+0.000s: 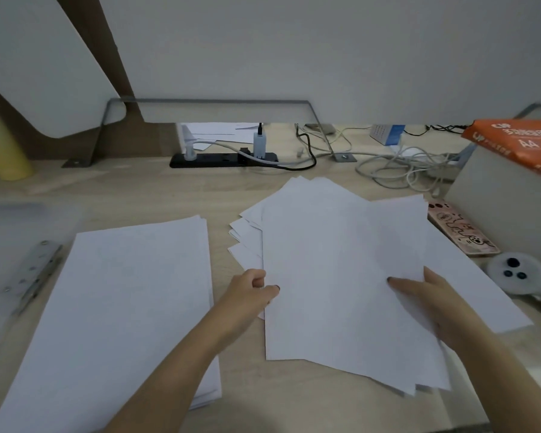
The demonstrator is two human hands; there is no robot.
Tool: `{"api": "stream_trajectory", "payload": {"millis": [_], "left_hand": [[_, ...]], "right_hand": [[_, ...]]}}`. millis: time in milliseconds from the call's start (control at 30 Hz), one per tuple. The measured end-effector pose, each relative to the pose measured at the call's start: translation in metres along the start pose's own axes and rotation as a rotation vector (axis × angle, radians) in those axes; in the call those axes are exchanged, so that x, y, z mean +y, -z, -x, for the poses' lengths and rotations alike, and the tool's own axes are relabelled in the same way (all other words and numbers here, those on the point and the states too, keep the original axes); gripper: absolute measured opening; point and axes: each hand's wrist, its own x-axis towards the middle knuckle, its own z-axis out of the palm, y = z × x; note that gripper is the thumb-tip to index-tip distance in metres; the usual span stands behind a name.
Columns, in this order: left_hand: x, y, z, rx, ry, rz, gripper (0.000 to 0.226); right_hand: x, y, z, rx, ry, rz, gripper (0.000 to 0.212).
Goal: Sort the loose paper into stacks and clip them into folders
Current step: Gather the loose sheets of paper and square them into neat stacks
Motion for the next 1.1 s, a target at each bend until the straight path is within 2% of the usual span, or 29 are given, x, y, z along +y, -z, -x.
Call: {"api": "stream_trajectory", "payload": {"millis": [100, 233, 367, 467, 533, 633, 667, 733, 767, 833, 900, 1000, 1100], "left_hand": [[0.000, 0.005, 0.004, 0.016, -0.007, 0.035, 0.024], [0.008, 0.012, 0.009, 0.099, -0.113, 0.158, 0.042], [0.026, 0.017, 0.015, 0.058, -0.211, 0.337, 0.036], [0.036, 0.018, 0.015, 0.021, -0.260, 0.393, 0.032], [0.039, 0.011, 0.014, -0.016, -0.249, 0.390, 0.027], [0.034, -0.004, 0.011, -0.005, -0.199, 0.359, 0.031], [0.031, -0.007, 0.010, 0.007, -0.184, 0.363, 0.031], [0.026, -0.008, 0.008, 0.008, -0.169, 0.380, 0.029], [0.026, -0.008, 0.008, 0.006, -0.174, 0.383, 0.028], [0.032, -0.004, 0.011, 0.028, -0.226, 0.404, 0.025], [0.048, 0.003, 0.019, 0.083, -0.350, 0.463, 0.019], [0.077, 0.019, 0.037, 0.161, -0.569, 0.502, 0.015], [0.087, 0.030, 0.051, 0.172, -0.642, 0.502, 0.014]], "right_hand": [[-0.006, 0.001, 0.008, -0.008, 0.063, -0.021, 0.024], [-0.014, 0.010, 0.019, -0.126, 0.108, -0.106, 0.026], [-0.019, 0.008, 0.026, -0.267, 0.098, -0.186, 0.029], [-0.020, 0.003, 0.029, -0.343, 0.077, -0.160, 0.027], [-0.019, 0.000, 0.027, -0.376, 0.073, -0.120, 0.029], [-0.019, -0.008, 0.025, -0.353, 0.074, -0.032, 0.024], [-0.019, -0.010, 0.024, -0.331, 0.079, -0.006, 0.031], [-0.019, -0.010, 0.022, -0.246, 0.095, 0.022, 0.060], [-0.021, -0.009, 0.021, -0.212, 0.123, 0.000, 0.064], [-0.031, -0.008, 0.023, -0.178, 0.207, -0.076, 0.051], [-0.048, -0.011, 0.029, -0.171, 0.315, -0.124, 0.049], [-0.078, -0.017, 0.041, -0.196, 0.454, -0.215, 0.020], [-0.092, -0.021, 0.046, -0.244, 0.522, -0.266, 0.018]]}}
